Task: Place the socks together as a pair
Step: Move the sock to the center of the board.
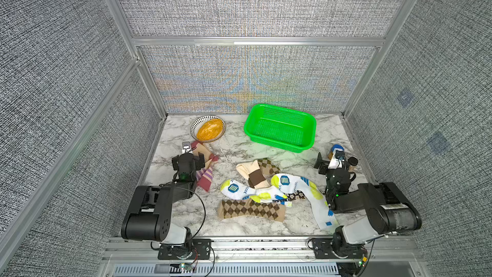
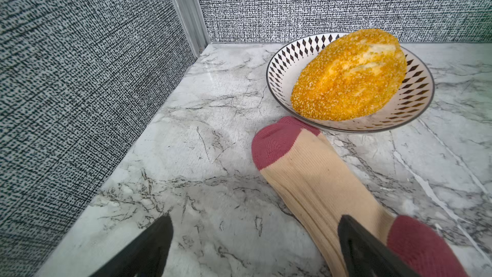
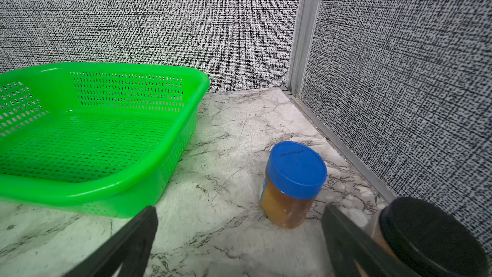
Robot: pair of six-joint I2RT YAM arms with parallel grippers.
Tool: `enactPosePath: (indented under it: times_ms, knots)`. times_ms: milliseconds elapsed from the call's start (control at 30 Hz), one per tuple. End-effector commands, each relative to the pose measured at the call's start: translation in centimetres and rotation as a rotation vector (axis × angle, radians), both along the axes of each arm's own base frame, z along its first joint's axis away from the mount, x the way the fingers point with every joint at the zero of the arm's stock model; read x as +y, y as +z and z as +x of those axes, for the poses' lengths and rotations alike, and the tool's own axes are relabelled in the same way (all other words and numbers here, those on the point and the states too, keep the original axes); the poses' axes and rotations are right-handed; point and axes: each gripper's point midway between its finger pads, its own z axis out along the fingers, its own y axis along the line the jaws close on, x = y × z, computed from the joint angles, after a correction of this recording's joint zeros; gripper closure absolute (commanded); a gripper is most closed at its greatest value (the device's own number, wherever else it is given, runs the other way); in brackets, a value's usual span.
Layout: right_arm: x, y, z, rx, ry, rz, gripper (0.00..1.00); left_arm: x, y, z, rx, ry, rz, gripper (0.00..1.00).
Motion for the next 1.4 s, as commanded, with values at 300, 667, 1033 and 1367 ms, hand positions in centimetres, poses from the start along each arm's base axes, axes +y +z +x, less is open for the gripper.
enactPosePath:
  times_ms: [300, 667, 1033, 1367]
  knots:
    - [0.0, 0.3, 0.0, -0.014, -0.002, 0.002, 0.02, 0.0, 0.6, 0.2, -0.025, -0.002, 0.0, 0.01]
    - [0.0, 0.3, 0.0, -0.015, -0.003, 0.002, 0.02, 0.0, 0.6, 0.2, -0.024, -0.003, 0.0, 0.01]
    - [3.7, 5.2, 0.2, -0.004, 0.017, -0.079, 0.02, -0.1, 0.6, 0.2, -0.024, -0.003, 0.0, 0.01]
    - [21.2, 5.3, -2.6, 0.355, 0.671, 0.256, 0.05, 0.0, 0.5, 0.2, -0.023, -0.009, -0.007, 0.01]
